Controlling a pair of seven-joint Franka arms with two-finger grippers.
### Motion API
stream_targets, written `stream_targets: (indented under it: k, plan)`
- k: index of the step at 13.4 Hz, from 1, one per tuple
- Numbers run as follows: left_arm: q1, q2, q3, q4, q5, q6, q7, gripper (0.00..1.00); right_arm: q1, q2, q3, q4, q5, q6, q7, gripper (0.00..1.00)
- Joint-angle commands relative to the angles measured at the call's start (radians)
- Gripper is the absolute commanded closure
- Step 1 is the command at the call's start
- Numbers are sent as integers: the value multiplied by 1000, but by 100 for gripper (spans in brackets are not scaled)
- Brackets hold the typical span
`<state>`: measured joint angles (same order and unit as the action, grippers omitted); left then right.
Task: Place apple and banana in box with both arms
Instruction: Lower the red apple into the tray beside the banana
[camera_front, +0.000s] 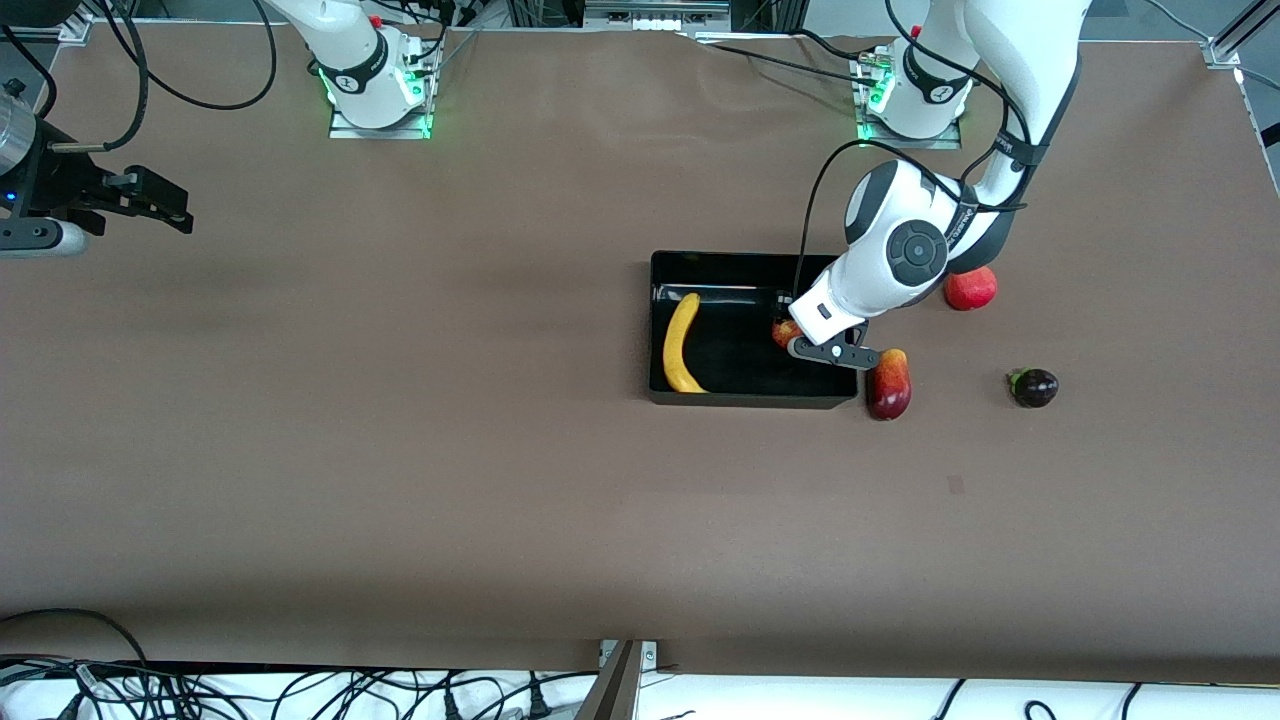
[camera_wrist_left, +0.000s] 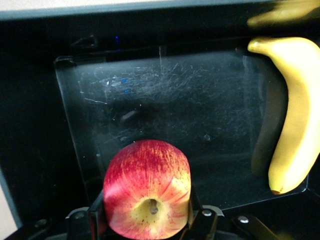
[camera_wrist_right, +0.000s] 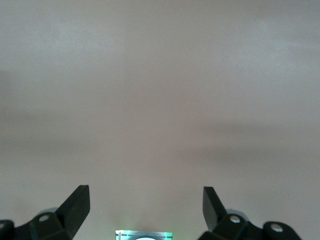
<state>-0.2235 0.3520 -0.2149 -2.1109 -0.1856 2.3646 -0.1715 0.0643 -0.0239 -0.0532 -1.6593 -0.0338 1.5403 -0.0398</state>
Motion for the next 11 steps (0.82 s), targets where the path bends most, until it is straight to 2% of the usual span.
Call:
stream_targets:
  k: [1,3,4,5,6,7,11]
  plan:
    - [-8,25,6,20,25,-5,-20,91,-6,-4,7,15,17,-28,9,0]
    - [-8,28,6,22,25,-7,-25,87,-3,-5,12,15,17,-34,12,0]
    - [-8,28,6,22,25,-7,-28,73,-3,-5,21,15,17,-34,12,0]
    - [-8,30,6,22,17,-5,-28,51,-3,-5,19,15,17,-34,12,0]
    - [-8,36,6,23,14,-4,-28,10,-3,-5,19,15,17,-34,12,0]
    - [-13,29,6,25,17,-2,-23,0,-3,-5,19,15,17,-34,12,0]
    - [-8,-76,6,17,20,-25,-17,0,-3,-5,21,15,17,-35,11,0]
